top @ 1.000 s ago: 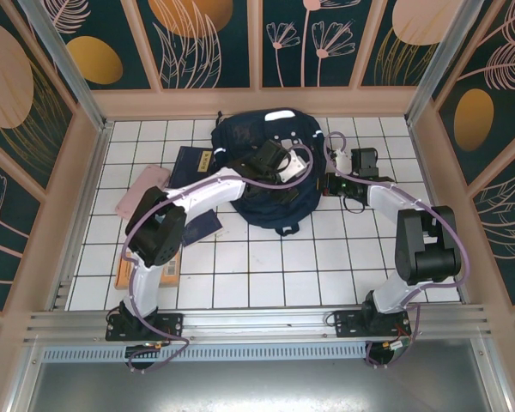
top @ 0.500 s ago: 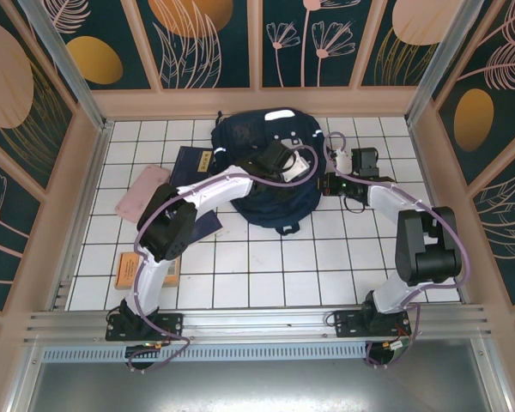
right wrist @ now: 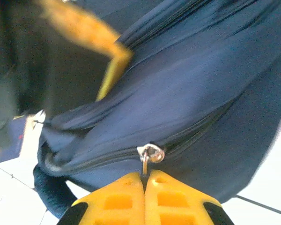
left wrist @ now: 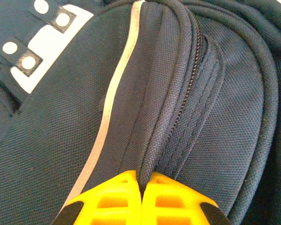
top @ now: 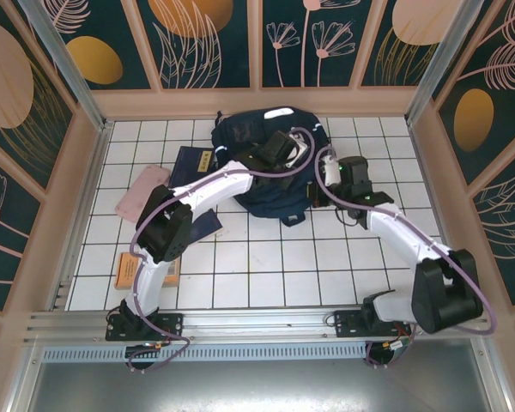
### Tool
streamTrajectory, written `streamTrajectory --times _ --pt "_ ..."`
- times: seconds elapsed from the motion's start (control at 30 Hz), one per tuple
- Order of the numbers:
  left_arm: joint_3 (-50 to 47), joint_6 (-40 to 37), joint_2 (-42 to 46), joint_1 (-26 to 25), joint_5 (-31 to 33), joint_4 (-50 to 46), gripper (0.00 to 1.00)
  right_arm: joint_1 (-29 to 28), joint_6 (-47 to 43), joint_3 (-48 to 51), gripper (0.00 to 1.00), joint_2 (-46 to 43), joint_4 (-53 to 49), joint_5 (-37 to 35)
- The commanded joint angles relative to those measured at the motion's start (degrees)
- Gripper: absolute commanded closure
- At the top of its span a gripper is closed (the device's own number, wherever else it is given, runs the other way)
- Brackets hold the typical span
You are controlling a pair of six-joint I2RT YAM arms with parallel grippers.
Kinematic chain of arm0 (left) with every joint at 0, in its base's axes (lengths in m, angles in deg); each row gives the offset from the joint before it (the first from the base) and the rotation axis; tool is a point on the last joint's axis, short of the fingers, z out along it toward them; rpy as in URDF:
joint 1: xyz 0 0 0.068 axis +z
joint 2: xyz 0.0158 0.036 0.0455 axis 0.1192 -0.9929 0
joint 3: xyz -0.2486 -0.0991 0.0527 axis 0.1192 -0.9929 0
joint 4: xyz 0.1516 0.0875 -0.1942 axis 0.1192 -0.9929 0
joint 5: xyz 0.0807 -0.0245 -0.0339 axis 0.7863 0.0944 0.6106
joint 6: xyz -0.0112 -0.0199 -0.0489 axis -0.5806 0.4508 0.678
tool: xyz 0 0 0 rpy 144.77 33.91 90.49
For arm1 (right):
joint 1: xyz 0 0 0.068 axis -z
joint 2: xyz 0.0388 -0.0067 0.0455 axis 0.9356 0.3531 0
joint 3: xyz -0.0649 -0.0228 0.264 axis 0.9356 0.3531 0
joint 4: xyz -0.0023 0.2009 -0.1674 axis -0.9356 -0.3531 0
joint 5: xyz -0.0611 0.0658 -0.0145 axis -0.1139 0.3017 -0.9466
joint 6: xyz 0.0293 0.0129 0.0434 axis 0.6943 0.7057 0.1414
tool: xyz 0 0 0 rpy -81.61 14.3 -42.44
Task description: Pack the student bag
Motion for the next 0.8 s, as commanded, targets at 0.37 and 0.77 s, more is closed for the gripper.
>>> streamTrajectory --times 0.37,0.77 --pt "8.55 13.84 2.53 2.91 -9.00 1.94 1.00 -19.03 9.00 7.19 0.94 -2.67 13.13 0.08" --pt "-3.64 10.32 8.93 3.34 -10.96 8.08 1.00 0.15 25.20 14.75 0.42 -17.23 13.26 6.97"
